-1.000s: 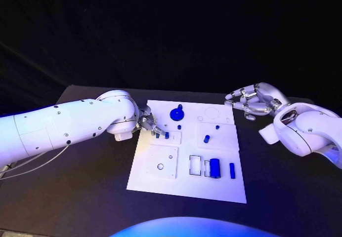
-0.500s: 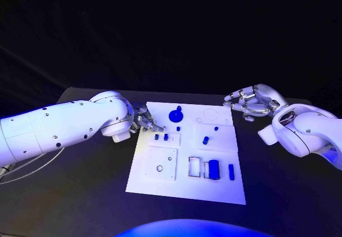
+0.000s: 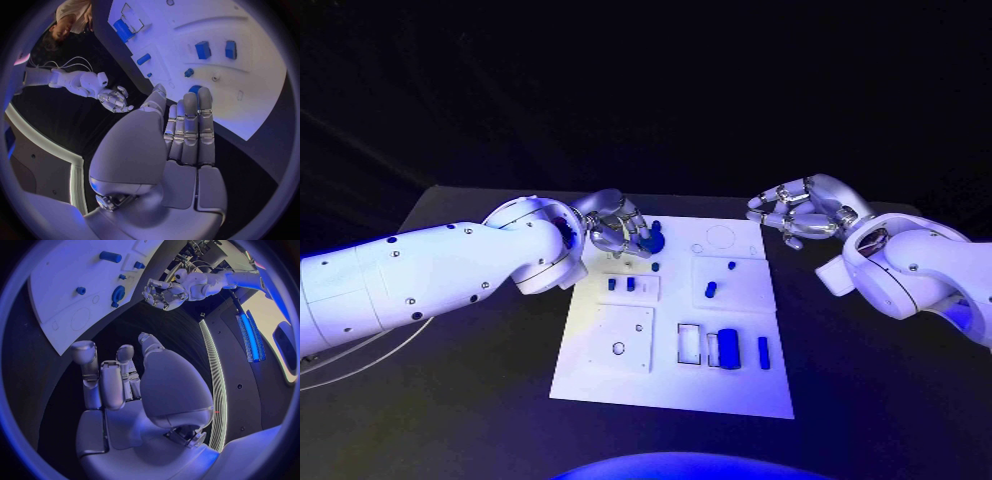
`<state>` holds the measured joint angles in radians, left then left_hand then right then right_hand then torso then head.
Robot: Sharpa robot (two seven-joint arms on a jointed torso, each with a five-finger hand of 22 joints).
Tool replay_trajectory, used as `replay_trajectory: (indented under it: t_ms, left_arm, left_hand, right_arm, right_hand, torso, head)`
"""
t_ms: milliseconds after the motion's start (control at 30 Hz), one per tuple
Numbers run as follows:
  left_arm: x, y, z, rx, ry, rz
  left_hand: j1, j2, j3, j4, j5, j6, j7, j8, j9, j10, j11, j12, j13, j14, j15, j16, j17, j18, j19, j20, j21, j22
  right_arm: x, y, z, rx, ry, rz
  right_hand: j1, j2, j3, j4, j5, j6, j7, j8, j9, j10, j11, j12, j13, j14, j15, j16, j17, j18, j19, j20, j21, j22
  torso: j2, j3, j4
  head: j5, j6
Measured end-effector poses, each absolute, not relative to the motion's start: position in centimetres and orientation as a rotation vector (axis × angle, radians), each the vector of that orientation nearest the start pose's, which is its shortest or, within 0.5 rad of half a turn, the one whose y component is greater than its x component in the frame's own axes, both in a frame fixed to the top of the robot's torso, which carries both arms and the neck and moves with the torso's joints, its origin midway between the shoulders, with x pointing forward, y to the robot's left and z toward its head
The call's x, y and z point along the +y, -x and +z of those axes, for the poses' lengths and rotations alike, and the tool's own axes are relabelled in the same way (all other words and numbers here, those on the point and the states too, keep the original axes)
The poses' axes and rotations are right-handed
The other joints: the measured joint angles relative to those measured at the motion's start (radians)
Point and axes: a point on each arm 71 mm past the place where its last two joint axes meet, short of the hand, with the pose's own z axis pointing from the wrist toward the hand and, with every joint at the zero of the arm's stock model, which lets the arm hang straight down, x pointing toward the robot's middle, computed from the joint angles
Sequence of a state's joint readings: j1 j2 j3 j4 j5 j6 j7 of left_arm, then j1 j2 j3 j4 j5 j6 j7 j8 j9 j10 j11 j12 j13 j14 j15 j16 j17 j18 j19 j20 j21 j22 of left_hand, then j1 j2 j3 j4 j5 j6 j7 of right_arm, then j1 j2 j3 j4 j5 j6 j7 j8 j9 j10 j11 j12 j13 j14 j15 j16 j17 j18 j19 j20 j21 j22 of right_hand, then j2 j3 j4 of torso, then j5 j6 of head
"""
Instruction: Assemble the parts on the task board
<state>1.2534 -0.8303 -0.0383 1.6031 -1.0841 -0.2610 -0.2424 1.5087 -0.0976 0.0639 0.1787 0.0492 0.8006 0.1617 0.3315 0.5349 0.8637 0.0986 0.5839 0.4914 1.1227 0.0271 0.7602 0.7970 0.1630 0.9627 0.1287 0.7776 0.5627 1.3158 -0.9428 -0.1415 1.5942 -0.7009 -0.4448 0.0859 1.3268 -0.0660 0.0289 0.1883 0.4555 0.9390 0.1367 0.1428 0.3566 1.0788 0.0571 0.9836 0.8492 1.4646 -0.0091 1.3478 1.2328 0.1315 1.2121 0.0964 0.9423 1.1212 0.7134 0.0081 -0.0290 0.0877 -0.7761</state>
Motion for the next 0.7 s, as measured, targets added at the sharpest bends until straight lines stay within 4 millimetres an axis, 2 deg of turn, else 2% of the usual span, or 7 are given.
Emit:
replay_trajectory:
  t_ms: [67,200,367,433,533,633,700]
  left_arm:
    - [17.4,-47.8,-16.8,1.807,0.148,-0.799]
    - [16.4,-47.8,-17.2,1.743,0.041,-0.804]
    - [15.5,-47.8,-17.7,1.696,-0.08,-0.776]
    - [15.1,-47.8,-18.0,1.686,-0.131,-0.758]
    - [14.7,-47.8,-18.2,1.68,-0.188,-0.736]
    - [14.4,-48.0,-18.5,1.679,-0.243,-0.706]
    - [14.2,-48.1,-18.7,1.681,-0.271,-0.684]
  left_hand:
    - [0.015,-0.008,-0.013,-0.004,0.0,0.018,-0.01,-0.022,-0.04,-0.001,0.002,-0.042,-0.048,0.016,0.0,-0.017,-0.024,0.01,0.025,0.0,-0.022,-0.018]
    - [0.004,-0.018,-0.053,0.008,0.0,0.038,-0.023,-0.04,-0.083,0.005,-0.004,-0.076,-0.094,0.055,0.0,-0.02,-0.042,0.01,0.063,-0.005,-0.031,-0.032]
    - [0.021,-0.015,-0.08,0.006,0.0,0.08,-0.039,-0.059,-0.128,0.022,-0.014,-0.106,-0.14,0.111,-0.011,0.046,-0.027,0.01,0.112,-0.017,-0.016,-0.026]
    - [0.038,-0.009,-0.083,0.003,0.0,0.097,-0.042,-0.07,-0.145,0.031,-0.023,-0.129,-0.163,0.103,-0.017,0.041,-0.04,0.01,0.113,-0.018,-0.016,-0.023]
    - [0.051,-0.003,-0.084,0.002,0.0,0.108,-0.049,-0.085,-0.163,0.045,-0.022,-0.156,-0.187,0.097,-0.021,0.044,-0.044,0.01,0.11,-0.022,-0.011,-0.017]
    - [0.07,0.01,-0.089,0.006,0.0,0.151,-0.046,-0.116,-0.204,0.101,-0.022,-0.211,-0.24,0.149,-0.022,0.157,0.031,0.01,0.115,-0.027,0.033,0.017]
    - [0.077,0.007,-0.092,0.009,0.0,0.168,-0.049,-0.131,-0.222,0.124,-0.023,-0.236,-0.263,0.159,-0.023,0.198,0.054,0.01,0.127,-0.03,0.072,0.06]
  right_arm:
    - [-23.8,-48.1,-15.8,1.617,-0.497,1.008]
    - [-23.8,-48.2,-15.8,1.616,-0.497,1.008]
    - [-23.7,-48.2,-15.8,1.615,-0.497,1.009]
    - [-23.7,-48.2,-15.8,1.615,-0.497,1.009]
    - [-23.7,-48.2,-15.8,1.615,-0.497,1.01]
    - [-23.6,-48.2,-15.8,1.616,-0.496,1.011]
    - [-23.6,-48.2,-15.8,1.616,-0.495,1.011]
  right_hand:
    - [0.004,0.004,-0.003,0.003,0.0,0.0,0.0,0.0,0.001,-0.013,0.0,-0.02,-0.024,0.0,0.0,-0.007,-0.01,0.0,-0.005,-0.002,-0.013,-0.009]
    - [0.004,0.004,-0.006,0.006,0.0,0.0,0.0,0.0,0.001,-0.027,0.001,-0.046,-0.055,0.0,0.0,-0.015,-0.019,0.0,-0.008,0.002,-0.027,-0.017]
    - [0.004,0.004,-0.006,0.006,0.001,0.0,0.0,0.0,0.002,-0.03,0.001,-0.056,-0.071,-0.004,-0.004,-0.015,-0.021,0.0,-0.008,0.002,-0.027,-0.019]
    - [0.004,0.004,-0.008,0.008,0.006,0.0,0.0,0.0,0.002,-0.03,0.001,-0.057,-0.074,-0.004,-0.004,-0.015,-0.021,0.0,-0.008,0.002,-0.027,-0.019]
    - [0.004,0.004,-0.009,0.009,0.017,0.0,0.0,0.0,0.002,-0.029,0.001,-0.062,-0.08,-0.004,-0.004,-0.015,-0.021,0.0,-0.008,0.002,-0.027,-0.019]
    - [0.004,0.004,-0.009,0.009,0.017,0.0,0.0,0.0,0.002,-0.029,0.001,-0.062,-0.082,-0.004,-0.004,-0.015,-0.021,0.0,-0.008,0.002,-0.027,-0.019]
    - [0.004,0.004,-0.009,0.009,0.022,0.0,0.0,0.0,0.002,-0.029,0.001,-0.062,-0.084,-0.004,-0.004,-0.015,-0.021,0.0,-0.008,0.002,-0.031,-0.019]
  torso:
    - [0.0,0.0003,0.0002]
    - [0.0,0.0002,0.0005]
    - [0.0,-0.0002,-0.0003]
    - [0.0,-0.0001,-0.0007]
    - [0.001,-0.0001,-0.001]
    - [0.001,-0.0001,-0.0012]
    - [0.001,-0.0001,-0.0012]
  head:
    - [0.0,0.001]
    - [-0.002,0.005]
    - [-0.003,0.009]
    - [-0.003,0.009]
    - [-0.003,0.009]
    - [-0.002,0.009]
    - [-0.002,0.008]
